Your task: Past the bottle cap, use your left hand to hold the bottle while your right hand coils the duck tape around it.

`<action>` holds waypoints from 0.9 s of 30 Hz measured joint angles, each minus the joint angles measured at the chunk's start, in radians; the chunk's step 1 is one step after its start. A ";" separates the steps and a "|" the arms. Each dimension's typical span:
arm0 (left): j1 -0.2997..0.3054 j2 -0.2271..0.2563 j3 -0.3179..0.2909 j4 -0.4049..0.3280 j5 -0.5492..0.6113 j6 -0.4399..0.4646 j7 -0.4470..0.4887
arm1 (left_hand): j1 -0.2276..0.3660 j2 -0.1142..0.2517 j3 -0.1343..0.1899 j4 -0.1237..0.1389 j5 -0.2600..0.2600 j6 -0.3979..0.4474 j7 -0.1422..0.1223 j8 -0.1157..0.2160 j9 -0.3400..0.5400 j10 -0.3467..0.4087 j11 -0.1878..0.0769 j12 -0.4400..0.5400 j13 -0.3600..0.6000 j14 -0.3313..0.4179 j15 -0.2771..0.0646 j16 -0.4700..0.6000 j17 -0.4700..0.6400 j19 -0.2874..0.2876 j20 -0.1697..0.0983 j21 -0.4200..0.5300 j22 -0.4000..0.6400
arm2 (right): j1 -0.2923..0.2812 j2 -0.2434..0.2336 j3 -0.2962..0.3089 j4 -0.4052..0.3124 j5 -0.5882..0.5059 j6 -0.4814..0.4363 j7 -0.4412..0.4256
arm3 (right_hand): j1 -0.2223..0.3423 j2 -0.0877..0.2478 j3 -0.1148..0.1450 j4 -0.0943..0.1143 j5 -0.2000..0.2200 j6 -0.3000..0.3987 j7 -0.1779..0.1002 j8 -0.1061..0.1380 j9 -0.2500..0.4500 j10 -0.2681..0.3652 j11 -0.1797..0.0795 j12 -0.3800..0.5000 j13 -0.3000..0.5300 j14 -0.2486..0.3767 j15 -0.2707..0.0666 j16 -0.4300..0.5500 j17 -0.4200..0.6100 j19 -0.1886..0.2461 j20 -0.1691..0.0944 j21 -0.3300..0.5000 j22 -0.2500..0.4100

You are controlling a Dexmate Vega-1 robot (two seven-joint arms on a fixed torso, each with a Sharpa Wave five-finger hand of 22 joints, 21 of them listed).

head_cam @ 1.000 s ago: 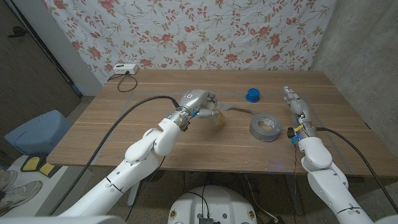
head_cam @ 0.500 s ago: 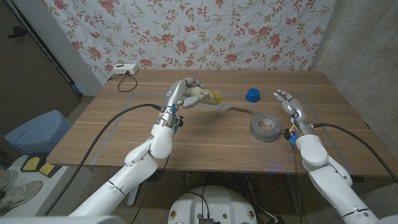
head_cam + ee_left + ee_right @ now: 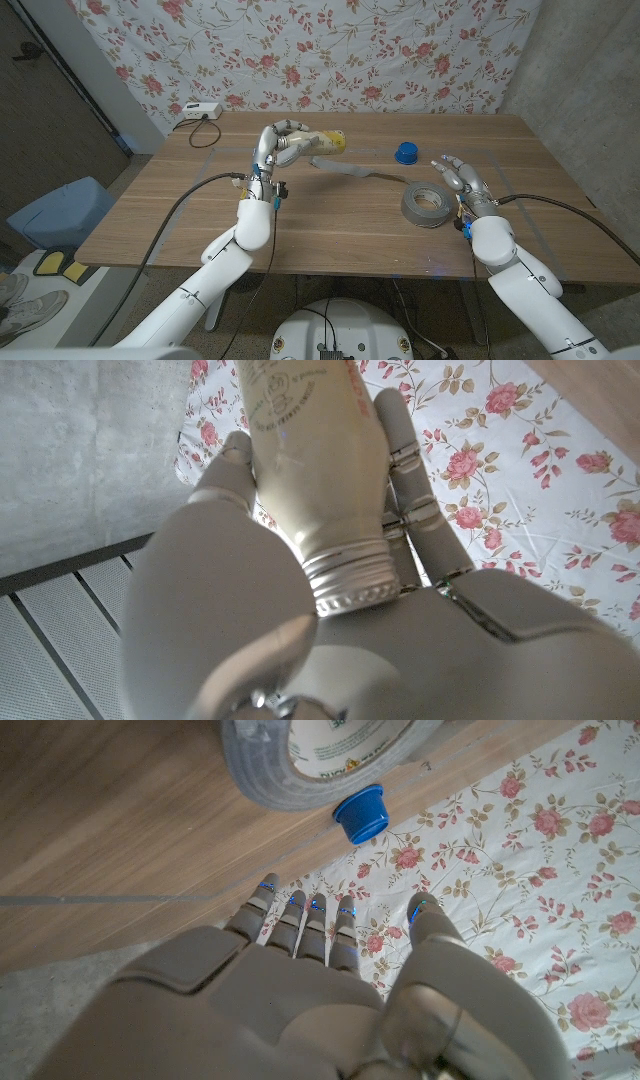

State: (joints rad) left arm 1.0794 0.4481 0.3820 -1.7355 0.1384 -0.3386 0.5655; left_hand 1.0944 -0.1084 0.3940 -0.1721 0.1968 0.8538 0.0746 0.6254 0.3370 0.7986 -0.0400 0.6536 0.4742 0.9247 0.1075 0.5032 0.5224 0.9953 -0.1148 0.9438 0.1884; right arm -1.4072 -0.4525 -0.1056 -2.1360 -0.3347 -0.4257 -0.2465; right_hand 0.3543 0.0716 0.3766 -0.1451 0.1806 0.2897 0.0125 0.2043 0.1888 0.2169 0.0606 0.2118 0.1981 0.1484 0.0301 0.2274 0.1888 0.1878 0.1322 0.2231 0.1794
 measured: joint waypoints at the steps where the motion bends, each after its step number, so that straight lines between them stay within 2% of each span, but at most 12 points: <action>1: -0.003 -0.005 -0.007 0.011 -0.028 -0.008 -0.015 | 0.000 0.000 0.000 0.000 0.000 0.000 0.000 0.000 0.000 0.000 0.000 0.000 0.000 0.000 0.000 0.000 0.001 0.000 0.000 0.000 0.000 | 0.002 -0.001 -0.008 -0.007 0.000 0.000 0.000 | 0.001 0.001 0.000 0.000 0.000 0.000 0.000 0.000 0.000 0.000 0.000 0.000 0.000 0.000 0.000 0.000 0.000 0.001 -0.001 0.000 0.000; 3: -0.005 -0.008 -0.011 0.018 -0.066 -0.019 -0.036 | 0.000 0.000 0.000 0.000 0.000 0.000 0.000 0.000 0.000 0.000 0.000 0.000 0.000 0.001 0.001 -0.001 0.001 0.000 0.000 0.000 0.000 | 0.008 -0.004 -0.025 -0.020 -0.068 -0.102 0.006 | 0.020 0.015 0.006 -0.006 0.000 0.000 0.000 0.000 0.000 -0.004 -0.004 0.000 0.003 0.000 0.000 0.000 0.004 0.001 -0.001 0.000 0.000; 8: -0.005 -0.008 -0.011 0.018 -0.194 -0.048 -0.115 | 0.000 0.000 0.000 0.000 0.000 0.000 0.000 0.000 0.000 0.001 0.001 0.000 0.000 0.001 0.001 -0.001 0.003 0.000 0.000 0.008 0.000 | 0.042 -0.017 -0.090 -0.051 -0.068 -0.102 0.006 | 0.037 0.008 0.008 -0.011 0.000 -0.030 -0.007 -0.005 0.000 -0.017 -0.016 -0.005 0.005 0.005 -0.005 0.000 0.005 0.017 0.006 0.000 0.003; 9: -0.012 -0.021 -0.032 0.042 -0.211 -0.051 -0.127 | 0.000 0.000 0.000 0.000 0.000 0.000 0.000 0.000 0.000 0.001 0.001 0.000 0.000 0.001 0.001 -0.001 0.003 0.000 0.000 0.008 0.000 | 0.050 -0.020 -0.100 -0.055 -0.195 -0.297 0.043 | 0.037 0.008 0.007 -0.013 0.000 -0.029 -0.007 -0.005 0.000 -0.017 -0.016 -0.005 0.005 0.009 -0.009 0.000 0.007 0.020 0.009 0.000 0.004; 10: -0.012 -0.021 -0.032 0.042 -0.218 -0.052 -0.131 | 0.000 0.000 0.000 0.000 0.000 0.000 0.000 0.000 0.000 0.001 0.001 0.000 0.000 0.001 0.001 -0.001 0.003 0.000 0.000 0.008 0.000 | 0.059 -0.024 -0.113 -0.060 -0.221 -0.344 0.060 | 0.042 0.003 0.007 -0.013 0.000 -0.029 -0.007 -0.005 0.000 -0.017 -0.016 -0.005 0.005 0.009 -0.009 0.000 0.009 0.020 0.009 0.000 0.005; 13: -0.013 -0.024 -0.036 0.046 -0.279 -0.060 -0.176 | 0.000 0.000 0.000 0.000 0.000 0.000 0.000 0.000 0.000 0.001 0.001 0.000 0.000 0.001 0.001 -0.001 0.006 0.000 0.000 0.008 0.000 | 0.084 -0.037 -0.142 -0.066 -0.221 -0.344 0.060 | 0.042 -0.003 0.006 -0.012 0.000 -0.042 -0.009 -0.013 0.000 -0.031 -0.016 -0.011 0.005 0.011 -0.011 0.000 0.009 0.020 0.009 0.000 0.005; 14: -0.014 -0.030 -0.045 0.052 -0.306 -0.061 -0.195 | 0.000 0.000 0.000 0.000 0.000 0.000 0.000 0.000 0.000 0.001 0.001 0.000 0.000 0.001 0.001 -0.001 0.008 0.000 0.000 0.010 0.000 | 0.098 -0.045 -0.158 -0.068 -0.265 -0.432 0.101 | 0.037 -0.008 0.003 -0.010 0.000 -0.045 -0.012 -0.013 0.000 -0.034 -0.014 -0.012 0.005 0.011 -0.011 0.000 0.012 0.020 0.009 0.000 0.005; 15: -0.014 -0.030 -0.045 0.052 -0.312 -0.061 -0.198 | 0.000 0.000 0.000 0.000 0.000 0.000 0.000 0.000 0.000 0.001 0.001 0.000 0.000 0.001 0.001 -0.001 0.009 0.000 0.000 0.014 0.000 | 0.105 -0.049 -0.165 -0.069 -0.284 -0.476 0.128 | 0.037 -0.009 -0.003 -0.011 0.000 -0.051 -0.007 -0.013 0.002 -0.041 -0.014 -0.012 0.005 0.011 -0.011 0.000 0.014 0.020 0.009 0.000 0.005; 19: -0.016 -0.042 -0.065 0.061 -0.389 -0.063 -0.255 | 0.000 0.000 -0.001 0.001 0.000 0.000 0.000 0.000 0.000 0.001 0.001 0.000 0.000 0.002 0.001 -0.004 0.010 0.000 0.000 0.015 0.000 | 0.149 -0.083 -0.210 -0.073 -0.284 -0.476 0.128 | 0.033 -0.012 -0.003 -0.011 0.000 -0.067 -0.005 -0.013 0.005 -0.061 -0.012 -0.016 0.009 -0.007 -0.012 0.000 0.014 0.020 0.009 0.000 0.005; 20: -0.016 -0.042 -0.065 0.061 -0.401 -0.063 -0.263 | 0.000 0.000 -0.001 0.001 0.000 0.000 0.000 0.000 0.000 0.001 0.001 0.000 0.000 0.002 0.001 -0.008 0.012 0.000 0.000 0.015 0.000 | 0.171 -0.104 -0.231 -0.075 -0.325 -0.593 0.226 | 0.033 -0.012 -0.003 -0.011 0.000 -0.071 -0.001 -0.013 0.005 -0.065 -0.014 -0.017 0.009 -0.013 -0.016 0.000 0.014 0.019 0.008 0.000 0.005; 21: -0.016 -0.046 -0.071 0.063 -0.415 -0.063 -0.273 | 0.000 0.000 -0.001 0.001 0.000 0.000 0.000 0.000 0.000 0.001 0.001 0.000 0.000 0.006 -0.001 -0.009 0.013 0.000 0.000 0.015 0.000 | 0.182 -0.116 -0.241 -0.076 -0.335 -0.632 0.273 | 0.033 -0.012 -0.003 -0.011 0.000 -0.078 0.005 -0.019 0.005 -0.065 -0.014 -0.017 0.009 -0.013 -0.016 0.000 0.015 0.016 0.005 0.000 0.005; 27: -0.016 -0.054 -0.085 0.064 -0.471 -0.057 -0.316 | 0.000 0.000 -0.001 0.001 0.000 -0.002 -0.002 0.000 0.005 0.001 0.001 0.000 0.000 0.006 0.000 -0.012 0.015 0.002 -0.002 0.023 0.000 | 0.235 -0.183 -0.290 -0.088 -0.340 -0.703 0.392 | 0.041 -0.020 -0.006 -0.014 0.000 -0.103 0.013 -0.023 0.005 -0.065 -0.014 -0.017 0.009 -0.017 -0.020 0.000 0.019 0.014 0.003 0.000 0.005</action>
State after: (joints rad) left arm 1.0630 0.3937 0.2965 -1.6715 -0.3321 -0.3954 0.2493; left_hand 1.0944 -0.1084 0.3925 -0.1706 0.1964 0.8520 0.0728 0.6254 0.3416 0.7996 -0.0390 0.6536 0.4741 0.9312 0.1074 0.4915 0.5376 0.9970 -0.1164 0.9670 0.1882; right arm -1.1723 -0.6359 -0.3955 -2.2245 -0.6750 -1.1290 0.1452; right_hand 0.3950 0.0520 0.3707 -0.1592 0.1807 0.1871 0.0251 0.1809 0.1934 0.1516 0.0465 0.1953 0.2074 0.1315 0.0105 0.2273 0.2074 0.2015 0.1351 0.2231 0.1840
